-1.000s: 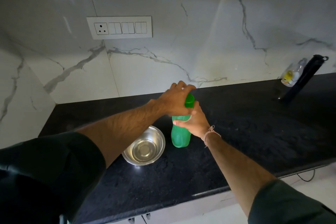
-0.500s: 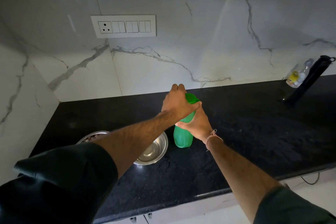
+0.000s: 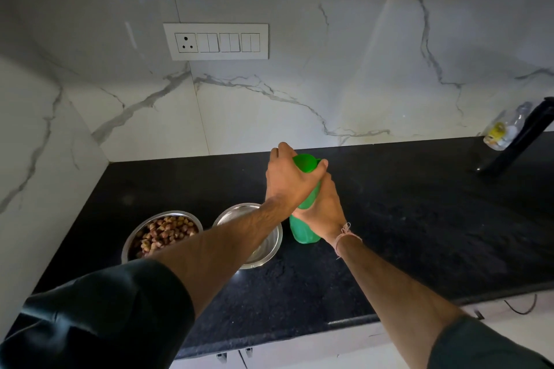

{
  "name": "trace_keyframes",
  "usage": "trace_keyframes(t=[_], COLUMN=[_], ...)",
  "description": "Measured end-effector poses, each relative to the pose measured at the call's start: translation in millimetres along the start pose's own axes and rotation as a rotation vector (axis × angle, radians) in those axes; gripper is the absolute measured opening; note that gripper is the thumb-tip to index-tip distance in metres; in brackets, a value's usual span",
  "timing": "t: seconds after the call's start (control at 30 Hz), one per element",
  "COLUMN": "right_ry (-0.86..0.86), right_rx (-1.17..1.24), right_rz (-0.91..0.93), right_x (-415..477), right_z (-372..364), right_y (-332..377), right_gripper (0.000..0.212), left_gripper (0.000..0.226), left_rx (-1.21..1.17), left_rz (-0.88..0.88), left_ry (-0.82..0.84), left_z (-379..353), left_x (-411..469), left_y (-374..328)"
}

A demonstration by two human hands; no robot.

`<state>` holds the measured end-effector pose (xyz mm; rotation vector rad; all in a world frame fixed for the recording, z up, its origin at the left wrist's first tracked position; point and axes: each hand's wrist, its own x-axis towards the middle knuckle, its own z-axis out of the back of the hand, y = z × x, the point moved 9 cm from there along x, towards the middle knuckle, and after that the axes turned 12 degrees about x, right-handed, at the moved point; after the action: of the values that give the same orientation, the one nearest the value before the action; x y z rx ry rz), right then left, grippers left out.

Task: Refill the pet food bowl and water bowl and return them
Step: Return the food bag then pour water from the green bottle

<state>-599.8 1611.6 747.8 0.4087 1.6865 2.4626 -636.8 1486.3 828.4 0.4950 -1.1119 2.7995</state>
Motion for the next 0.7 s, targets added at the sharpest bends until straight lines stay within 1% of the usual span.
trace_keyframes(t=[0.1,0.17,0.23,0.33,0.43,0.57,0.63,0.7], right_ry=[0.022,0.045,0.056,0.096,0.14,0.255,0.317,0.377], right_rx=[-0.103,-0.137,-0.158,-0.224,-0.294,-0.46,-0.559,-0.636], right_rz=[0.054,0.064,0.063,0.076,0.058,0.054,0.049,0.028], right_x=[-4.2,-5.5,-7.3,-9.9,-6.9,-6.2,-9.2,-12.9], right_z=[-4.8,-5.5,-2.0,3.7,7.5,-3.6,-12.6,-20.0], right_y=[11.2,14.8,16.9,25.3,38.2,54.7,59.0,59.7], right_gripper=[0.101,0.1,0.099,0.099,0.102,0.102,0.1,0.102], left_gripper=[0.058,0.055,0.052,0.046,0.04,0.031,0.034,0.038], left_rx=[-0.043,-0.159,-0.301,-0.51,-0.665,-1.081,-1.215,-1.277], left_rz=[0.014,0.096,0.223,0.414,0.571,0.781,0.839,0.849], left_ry=[-0.06,-0.126,-0.15,-0.09,0.004,0.197,0.25,0.274], left_z=[15.1,30.4,42.3,44.0,26.4,-15.9,-25.0,-26.6], left_x=[-5.3,-6.7,-6.5,-14.9,-45.8,-100.8,-117.5,-127.3], left_y=[8.9,18.3,30.7,55.8,83.5,97.4,97.7,96.1])
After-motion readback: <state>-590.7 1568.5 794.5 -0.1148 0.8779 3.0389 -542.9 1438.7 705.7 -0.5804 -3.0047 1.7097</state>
